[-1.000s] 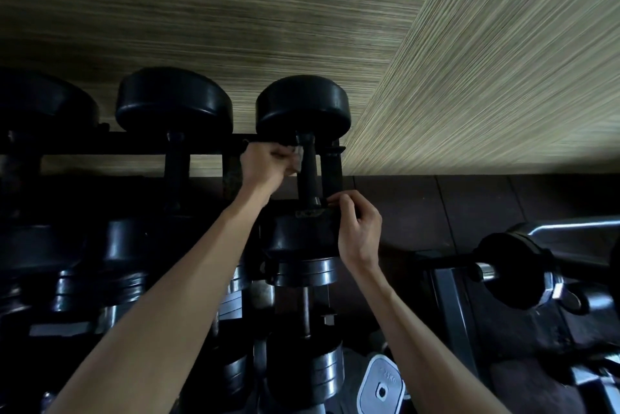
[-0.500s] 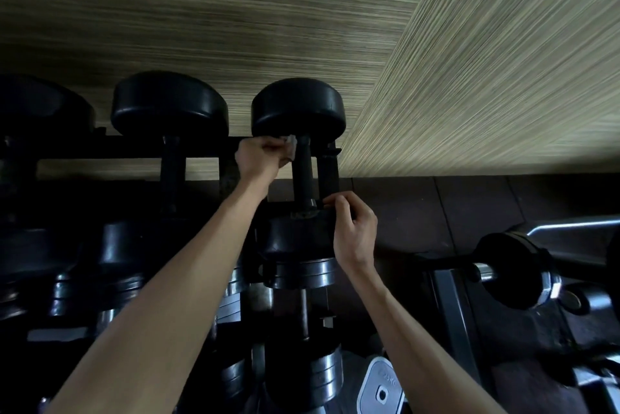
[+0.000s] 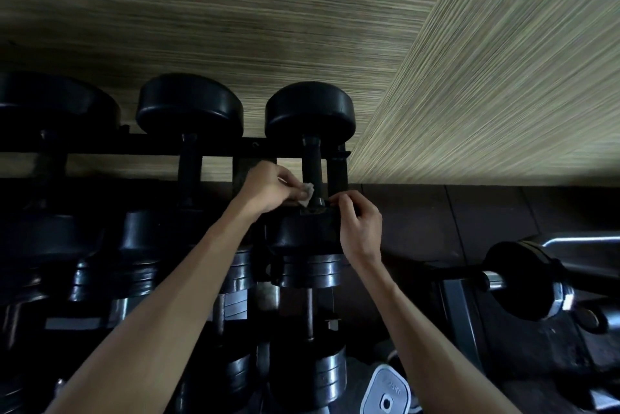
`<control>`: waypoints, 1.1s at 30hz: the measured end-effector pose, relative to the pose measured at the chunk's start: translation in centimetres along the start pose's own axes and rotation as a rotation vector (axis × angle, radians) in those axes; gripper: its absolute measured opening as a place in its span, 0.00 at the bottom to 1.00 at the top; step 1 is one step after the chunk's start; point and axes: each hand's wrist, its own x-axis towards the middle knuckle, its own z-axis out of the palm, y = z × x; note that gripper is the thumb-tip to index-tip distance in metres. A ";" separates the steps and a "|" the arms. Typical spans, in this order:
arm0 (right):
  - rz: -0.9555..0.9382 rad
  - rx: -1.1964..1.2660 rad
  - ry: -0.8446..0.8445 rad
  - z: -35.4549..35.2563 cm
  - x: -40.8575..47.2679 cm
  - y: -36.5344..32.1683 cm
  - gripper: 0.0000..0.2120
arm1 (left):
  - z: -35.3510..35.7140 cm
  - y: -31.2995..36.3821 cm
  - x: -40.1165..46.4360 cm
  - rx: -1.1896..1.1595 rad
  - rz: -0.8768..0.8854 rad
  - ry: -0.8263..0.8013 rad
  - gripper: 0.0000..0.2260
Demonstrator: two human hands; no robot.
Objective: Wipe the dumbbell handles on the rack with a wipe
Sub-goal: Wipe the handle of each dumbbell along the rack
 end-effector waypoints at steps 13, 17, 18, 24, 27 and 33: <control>-0.094 0.139 -0.441 -1.1 1.1 -6.5 0.06 | -2.3 0.8 -7.6 -0.220 0.182 0.040 0.09; -0.057 0.143 -0.325 0.1 0.0 -8.0 0.06 | -2.9 1.1 -9.7 -0.154 0.291 0.081 0.10; -0.053 0.138 -0.295 0.5 -0.3 -8.3 0.06 | -3.1 1.0 -10.0 -0.077 0.322 0.105 0.12; 0.013 0.333 -0.450 3.2 -3.0 -9.9 0.14 | -6.5 0.0 -11.1 0.007 0.422 0.277 0.05; -0.007 0.307 -0.456 5.5 -4.4 -10.5 0.14 | -8.9 -0.8 -12.3 -0.118 0.406 0.249 0.06; 0.072 0.345 -0.369 12.5 -8.3 -12.6 0.06 | -14.7 -3.9 -13.3 -0.146 0.434 0.291 0.05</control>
